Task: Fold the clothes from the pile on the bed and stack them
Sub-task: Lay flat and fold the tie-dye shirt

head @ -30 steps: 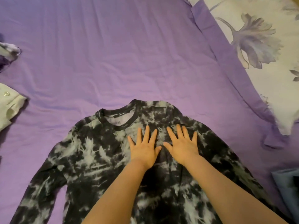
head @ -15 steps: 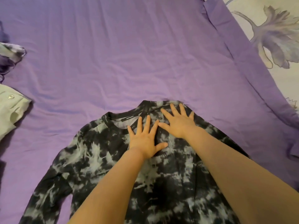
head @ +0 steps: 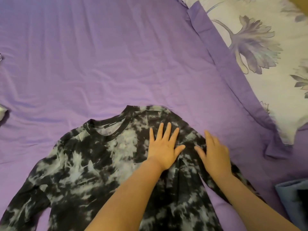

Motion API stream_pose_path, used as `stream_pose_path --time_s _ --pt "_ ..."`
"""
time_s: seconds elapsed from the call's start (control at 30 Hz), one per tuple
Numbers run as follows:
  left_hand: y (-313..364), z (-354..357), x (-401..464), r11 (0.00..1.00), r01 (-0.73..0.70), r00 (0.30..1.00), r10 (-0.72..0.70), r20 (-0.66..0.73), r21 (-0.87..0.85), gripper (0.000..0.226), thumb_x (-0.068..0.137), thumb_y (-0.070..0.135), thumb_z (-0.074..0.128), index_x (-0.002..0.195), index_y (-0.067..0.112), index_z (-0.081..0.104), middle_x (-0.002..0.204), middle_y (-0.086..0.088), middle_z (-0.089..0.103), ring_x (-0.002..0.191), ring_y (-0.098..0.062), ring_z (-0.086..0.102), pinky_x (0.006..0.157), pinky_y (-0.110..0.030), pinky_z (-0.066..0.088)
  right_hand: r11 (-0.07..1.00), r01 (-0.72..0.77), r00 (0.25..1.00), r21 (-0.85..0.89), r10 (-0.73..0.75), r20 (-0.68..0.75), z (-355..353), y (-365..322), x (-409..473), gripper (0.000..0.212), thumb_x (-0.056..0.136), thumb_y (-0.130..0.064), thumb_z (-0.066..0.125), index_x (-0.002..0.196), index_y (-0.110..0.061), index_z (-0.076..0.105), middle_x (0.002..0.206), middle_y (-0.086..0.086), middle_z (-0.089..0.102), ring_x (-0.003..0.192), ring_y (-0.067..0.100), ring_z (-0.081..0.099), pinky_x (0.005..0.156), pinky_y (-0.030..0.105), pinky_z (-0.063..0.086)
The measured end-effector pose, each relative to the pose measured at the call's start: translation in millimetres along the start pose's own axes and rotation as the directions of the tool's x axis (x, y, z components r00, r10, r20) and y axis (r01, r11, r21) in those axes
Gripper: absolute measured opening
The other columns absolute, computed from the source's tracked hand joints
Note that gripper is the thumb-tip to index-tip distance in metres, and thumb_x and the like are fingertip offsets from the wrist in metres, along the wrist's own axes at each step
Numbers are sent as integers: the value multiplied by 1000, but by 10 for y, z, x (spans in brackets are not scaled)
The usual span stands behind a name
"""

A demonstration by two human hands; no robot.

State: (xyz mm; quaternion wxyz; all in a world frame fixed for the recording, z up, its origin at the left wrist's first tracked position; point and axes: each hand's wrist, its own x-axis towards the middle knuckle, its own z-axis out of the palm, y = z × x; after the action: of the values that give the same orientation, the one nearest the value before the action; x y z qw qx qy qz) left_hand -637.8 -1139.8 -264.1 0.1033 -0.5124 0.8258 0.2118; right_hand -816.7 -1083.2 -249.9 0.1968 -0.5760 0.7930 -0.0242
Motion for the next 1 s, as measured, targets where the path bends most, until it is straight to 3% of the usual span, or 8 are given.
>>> stream_pose_path --time_s 0.1,0.27,0.43,0.6,0.7,0.8,0.93,1.0 --pt "108 -1 94 1000 25 1000 -25 16 4 87 77 78 -6 152 32 -7 161 0 -13 145 -27 -20 113 -57 -14 990 -16 999 142 10 48 -77 88 99 35 96 -36 52 122 -13 57 116 10 62 105 30 56 86 42 45" --pt "140 -45 178 997 17 1000 -18 14 74 94 69 83 -11 149 34 -15 160 0 -16 145 -27 -22 111 -58 -16 987 71 992 143 -55 -117 -432 181 524 24 97 -28 52 113 -14 60 111 10 58 98 32 56 77 43 46" --pt "267 25 281 989 58 996 -67 62 134 97 65 87 -9 146 36 -23 158 -1 -23 143 -30 -26 110 -64 -13 997 75 994 21 -76 75 -415 404 405 49 96 -40 51 138 -18 42 133 7 53 118 29 51 93 40 40" --pt "203 -19 464 982 110 986 -127 108 153 109 52 96 -7 142 39 -30 156 0 -29 143 -28 -28 107 -67 -12 997 46 998 -70 -43 38 -236 718 -148 72 91 -54 48 148 -16 26 133 4 54 116 26 53 96 37 38" --pt "81 -132 561 972 107 980 -139 143 211 113 46 96 -9 141 41 -30 156 2 -28 144 -26 -25 108 -67 -9 995 13 996 -100 -21 -83 -198 891 -416 77 86 -57 54 143 -7 39 124 10 62 107 29 59 91 42 45" --pt "107 -175 543 975 103 988 -123 90 198 114 49 96 -11 146 39 -22 158 1 -24 145 -27 -23 110 -65 -10 995 -44 984 -93 27 -174 -199 1017 -607 78 90 -61 35 130 2 54 111 16 68 93 35 65 77 46 53" --pt "340 -63 407 982 96 995 -99 11 161 95 66 85 -14 148 37 -17 159 1 -20 146 -27 -20 114 -62 -8 989 -91 992 -116 80 -96 -182 1110 -739 55 80 -36 72 119 2 62 95 18 68 81 38 65 70 47 53" --pt "452 -40 382 969 137 988 -149 41 206 86 78 79 -3 149 33 -17 160 -2 -18 146 -29 -19 113 -63 -6 989 -110 993 -98 107 -40 -221 1132 -755 37 87 -36 65 104 -3 64 88 15 67 78 36 63 68 42 50"
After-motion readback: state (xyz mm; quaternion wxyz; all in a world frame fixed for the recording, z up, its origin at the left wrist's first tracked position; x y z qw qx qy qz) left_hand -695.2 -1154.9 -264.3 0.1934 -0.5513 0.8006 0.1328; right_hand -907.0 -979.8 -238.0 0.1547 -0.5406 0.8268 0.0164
